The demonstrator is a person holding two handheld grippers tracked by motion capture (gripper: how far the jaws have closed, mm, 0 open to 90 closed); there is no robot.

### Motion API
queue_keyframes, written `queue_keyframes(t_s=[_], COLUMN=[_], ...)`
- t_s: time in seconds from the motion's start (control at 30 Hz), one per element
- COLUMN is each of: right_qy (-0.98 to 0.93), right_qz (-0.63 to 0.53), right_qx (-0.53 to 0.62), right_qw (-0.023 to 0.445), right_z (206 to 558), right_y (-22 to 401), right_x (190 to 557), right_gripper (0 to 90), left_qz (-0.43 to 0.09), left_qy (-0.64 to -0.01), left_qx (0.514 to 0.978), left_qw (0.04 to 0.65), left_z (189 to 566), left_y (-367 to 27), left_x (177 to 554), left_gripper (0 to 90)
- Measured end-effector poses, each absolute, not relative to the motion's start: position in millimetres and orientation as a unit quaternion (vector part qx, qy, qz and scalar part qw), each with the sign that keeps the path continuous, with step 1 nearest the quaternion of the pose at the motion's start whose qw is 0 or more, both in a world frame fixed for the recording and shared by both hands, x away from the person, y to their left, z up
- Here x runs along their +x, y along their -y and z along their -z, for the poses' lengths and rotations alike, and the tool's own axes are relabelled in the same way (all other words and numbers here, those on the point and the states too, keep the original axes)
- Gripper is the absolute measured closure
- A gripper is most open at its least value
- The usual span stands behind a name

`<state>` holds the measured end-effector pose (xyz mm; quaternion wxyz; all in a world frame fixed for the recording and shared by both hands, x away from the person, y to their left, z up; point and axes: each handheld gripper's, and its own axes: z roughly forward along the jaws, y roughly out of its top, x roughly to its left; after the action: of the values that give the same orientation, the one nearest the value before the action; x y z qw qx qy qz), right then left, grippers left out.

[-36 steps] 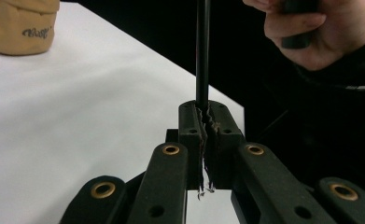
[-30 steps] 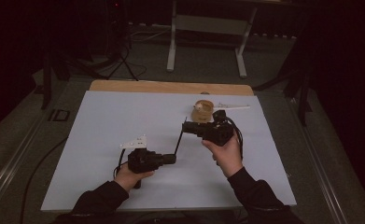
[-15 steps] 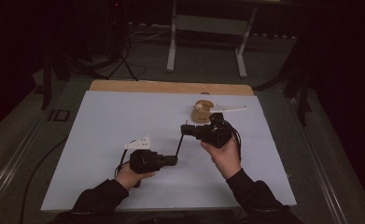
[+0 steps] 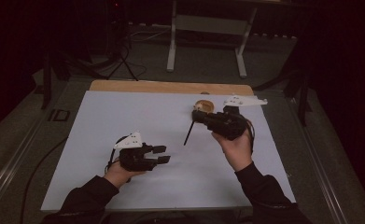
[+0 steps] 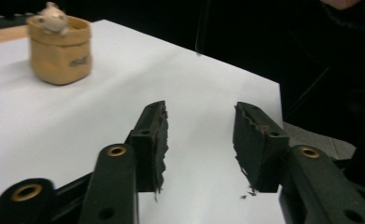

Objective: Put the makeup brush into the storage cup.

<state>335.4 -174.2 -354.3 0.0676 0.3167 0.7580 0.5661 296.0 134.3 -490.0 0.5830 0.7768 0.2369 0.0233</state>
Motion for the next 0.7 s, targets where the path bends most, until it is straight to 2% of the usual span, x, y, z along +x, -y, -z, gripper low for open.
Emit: queue_keyframes(t_s=[0.17, 0.27, 0.33, 0.53, 0.63, 0.7], right_qy=[-0.751, -0.745, -0.742, -0.737, -0.736, -0.735], right_qz=[-0.570, -0.574, -0.578, -0.579, -0.573, -0.570], right_qx=[0.319, 0.321, 0.317, 0.312, 0.319, 0.323], right_qw=[0.096, 0.113, 0.123, 0.155, 0.169, 0.173], right_z=[343, 336, 331, 323, 322, 323], right_y=[192, 202, 208, 218, 221, 222], right_x=[344, 349, 354, 367, 377, 383], right_gripper=[85.7, 85.7, 85.7, 85.7, 85.6, 85.6], left_qz=[-0.049, -0.060, -0.082, -0.087, -0.083, -0.078], left_qy=[-0.233, -0.235, -0.247, -0.256, -0.265, -0.276], left_qx=[0.777, 0.778, 0.774, 0.784, 0.779, 0.774], left_qw=[0.582, 0.580, 0.577, 0.558, 0.563, 0.564], left_z=[484, 481, 479, 479, 482, 484], left_y=[-147, -155, -159, -170, -177, -182], left_x=[290, 287, 284, 280, 278, 277], left_gripper=[44.4, 37.3, 36.3, 16.9, 13.2, 5.9])
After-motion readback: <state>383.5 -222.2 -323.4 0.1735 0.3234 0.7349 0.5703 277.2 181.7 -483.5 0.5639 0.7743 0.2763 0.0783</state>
